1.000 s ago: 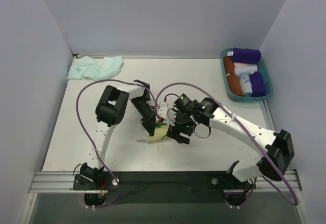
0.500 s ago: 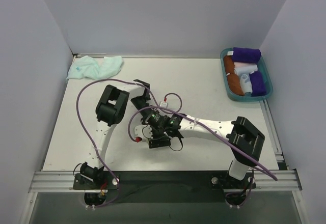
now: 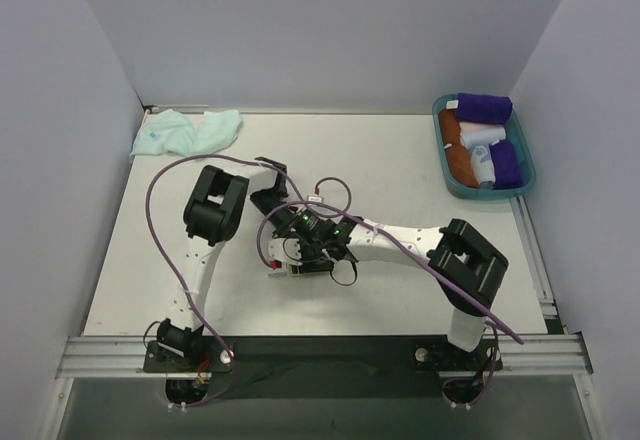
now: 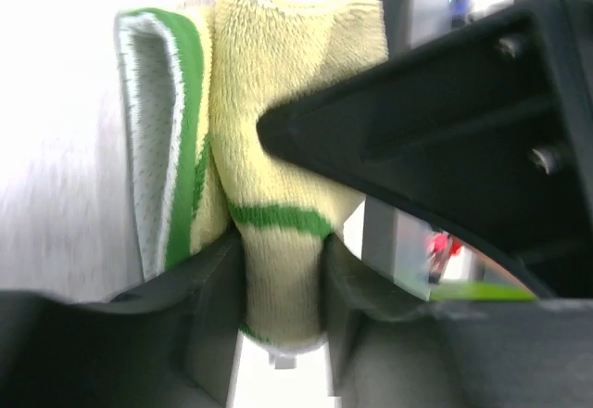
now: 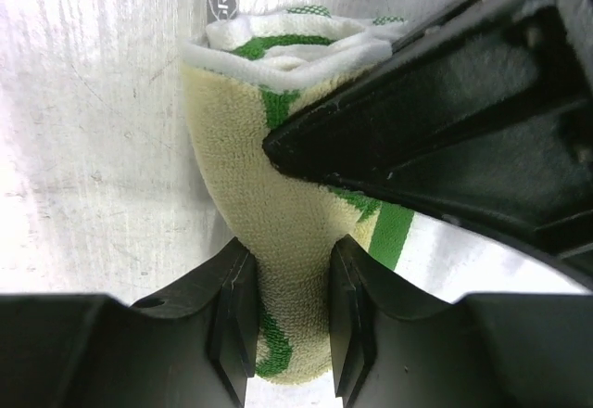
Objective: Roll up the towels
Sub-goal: Roll the towel
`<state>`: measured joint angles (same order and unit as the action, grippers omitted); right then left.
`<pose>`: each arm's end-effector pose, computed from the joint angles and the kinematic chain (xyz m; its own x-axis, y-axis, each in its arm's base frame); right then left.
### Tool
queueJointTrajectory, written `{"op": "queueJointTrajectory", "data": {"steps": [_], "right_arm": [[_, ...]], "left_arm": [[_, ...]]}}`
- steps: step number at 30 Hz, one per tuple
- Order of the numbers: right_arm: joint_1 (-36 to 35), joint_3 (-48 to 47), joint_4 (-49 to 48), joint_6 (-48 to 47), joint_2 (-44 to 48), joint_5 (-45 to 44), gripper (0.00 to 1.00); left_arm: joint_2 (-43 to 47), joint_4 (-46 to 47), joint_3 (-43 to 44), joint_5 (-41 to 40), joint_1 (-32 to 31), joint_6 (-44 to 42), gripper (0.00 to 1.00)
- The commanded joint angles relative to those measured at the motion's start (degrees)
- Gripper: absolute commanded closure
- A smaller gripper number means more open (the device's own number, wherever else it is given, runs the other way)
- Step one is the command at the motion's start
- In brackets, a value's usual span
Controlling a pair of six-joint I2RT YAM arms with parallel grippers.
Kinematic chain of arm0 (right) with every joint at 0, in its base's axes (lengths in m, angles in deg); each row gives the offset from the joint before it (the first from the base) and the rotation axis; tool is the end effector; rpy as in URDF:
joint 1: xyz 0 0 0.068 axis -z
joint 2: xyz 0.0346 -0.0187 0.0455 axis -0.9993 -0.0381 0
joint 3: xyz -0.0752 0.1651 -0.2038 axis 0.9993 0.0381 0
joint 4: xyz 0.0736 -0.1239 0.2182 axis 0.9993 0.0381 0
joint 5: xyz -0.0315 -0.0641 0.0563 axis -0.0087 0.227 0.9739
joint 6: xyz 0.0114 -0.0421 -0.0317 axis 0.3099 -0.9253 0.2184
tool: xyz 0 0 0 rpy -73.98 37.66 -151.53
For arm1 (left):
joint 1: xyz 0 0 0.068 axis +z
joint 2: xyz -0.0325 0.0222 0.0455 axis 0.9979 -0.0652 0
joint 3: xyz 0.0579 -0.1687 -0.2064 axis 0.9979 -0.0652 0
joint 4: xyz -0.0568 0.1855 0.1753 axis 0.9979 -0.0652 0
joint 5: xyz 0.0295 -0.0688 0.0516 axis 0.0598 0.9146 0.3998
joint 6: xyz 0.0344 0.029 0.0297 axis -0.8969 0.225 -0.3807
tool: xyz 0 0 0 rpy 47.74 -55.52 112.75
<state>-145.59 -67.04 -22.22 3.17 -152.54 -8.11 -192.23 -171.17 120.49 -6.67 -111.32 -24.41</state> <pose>0.1946 0.3176 0.1788 0.3265 -0.7820 -0.5309 -0.9184 -0.1297 -0.3737 0.3398 -0.1926 0.0915 -0.5701 0.7709 -0.2841 0.4895 0.0410 -0.8710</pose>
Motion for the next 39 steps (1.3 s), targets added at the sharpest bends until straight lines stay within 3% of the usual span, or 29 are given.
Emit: {"op": "queueJointTrajectory", "data": {"steps": [1,4,10,13,14,19,23,27,30,35,39], "right_arm": [[1.35,-1.52,12.42,4.32,-2.83,9.22,1.0],[2.75,-3.11,16.73,6.68,-3.98,13.69,1.0],[6.0,-7.59,21.49,11.08,-6.87,21.52,1.0],[8.12,-10.84,23.77,12.23,-9.25,24.43,1.0],[8.56,-11.98,24.21,12.84,-9.77,26.01,1.0],[10.14,-14.36,26.15,13.99,-12.94,27.96,1.0],[10.85,-15.5,26.59,14.69,-14.26,28.48,1.0],[11.2,-15.85,26.59,14.7,-14.7,28.4,1.0],[11.28,-16.47,26.68,14.87,-15.05,28.05,1.0],[11.37,-17.52,26.68,15.05,-15.58,27.43,1.0],[11.28,-18.05,26.59,15.22,-15.67,27.08,1.0]], "left_arm": [[1.65,0.57,-2.1,-1.06,5.8,-2.93,0.5],[3.94,0.67,-4.11,2.38,10.72,-1.35,0.36],[8.86,5.13,-11.49,8.89,19.86,6.19,0.34],[12.9,13.65,-18.85,9.42,22.59,15.07,0.33],[15.43,17.24,-21.06,8.37,22.95,22.31,0.31],[23.62,39.84,-33.73,3.18,23.48,41.95,0.25],[27.93,49.69,-41.71,-0.33,23.48,56.0,0.24],[30.22,57.26,-45.34,-1.13,22.43,63.32,0.23],[31.28,59.19,-46.21,4.04,21.11,65.09,0.24],[35.4,69.82,-53.07,11.78,22.07,71.92,0.43],[36.11,75.46,-55.01,12.58,22.16,76.52,0.37]]}}
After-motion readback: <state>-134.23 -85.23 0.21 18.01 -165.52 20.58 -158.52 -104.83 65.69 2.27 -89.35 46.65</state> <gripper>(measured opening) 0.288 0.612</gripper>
